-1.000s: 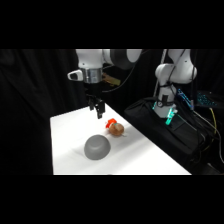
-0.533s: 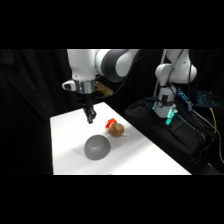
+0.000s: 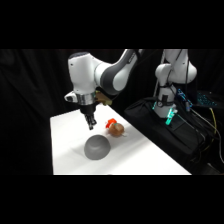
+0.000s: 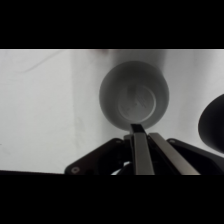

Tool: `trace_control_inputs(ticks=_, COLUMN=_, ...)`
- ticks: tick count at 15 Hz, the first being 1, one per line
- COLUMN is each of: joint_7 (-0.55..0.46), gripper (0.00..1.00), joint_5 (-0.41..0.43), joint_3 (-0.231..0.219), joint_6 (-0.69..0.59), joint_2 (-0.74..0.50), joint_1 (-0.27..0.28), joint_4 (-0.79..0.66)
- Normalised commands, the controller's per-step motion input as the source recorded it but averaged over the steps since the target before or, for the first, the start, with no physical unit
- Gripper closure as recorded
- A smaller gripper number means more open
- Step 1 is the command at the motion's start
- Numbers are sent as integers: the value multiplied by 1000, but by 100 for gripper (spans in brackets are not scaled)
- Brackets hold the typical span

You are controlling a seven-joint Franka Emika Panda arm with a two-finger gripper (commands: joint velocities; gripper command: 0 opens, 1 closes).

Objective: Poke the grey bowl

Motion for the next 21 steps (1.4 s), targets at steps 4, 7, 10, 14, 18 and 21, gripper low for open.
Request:
trace_control_inputs(ticks=4, joint_7=-13, gripper=100, joint_5=31, joint_3=6, joint_6=281, joint_2=146, joint_1=-19, joint_4=0)
trace_control_inputs(ticks=7, joint_7=-65, gripper=100, joint_5=91, joint_3=35, joint_6=249, joint_2=139, joint_1=-36, joint_4=4)
trace_control_inputs(ticks=10, joint_7=-83, gripper=100, joint_5=123, joint_3=54, joint_6=226, joint_2=130, joint_1=-48, joint_4=14)
trace_control_inputs(ticks=14, joint_7=-92, gripper=100, joint_5=124, joint_3=67, joint_6=204, joint_2=102, joint_1=-42, joint_4=13)
trace_control_inputs(ticks=18, joint_7=-5, gripper=99, joint_5=37, joint_3=-1, joint_6=93, joint_2=-28, joint_1=22, joint_4=3)
trace_control_inputs(ticks=21, joint_7=47, gripper=99, joint_5=19, joint_3=-32, joint_6=-99, joint_2=-269, joint_1=55, joint_4=-45)
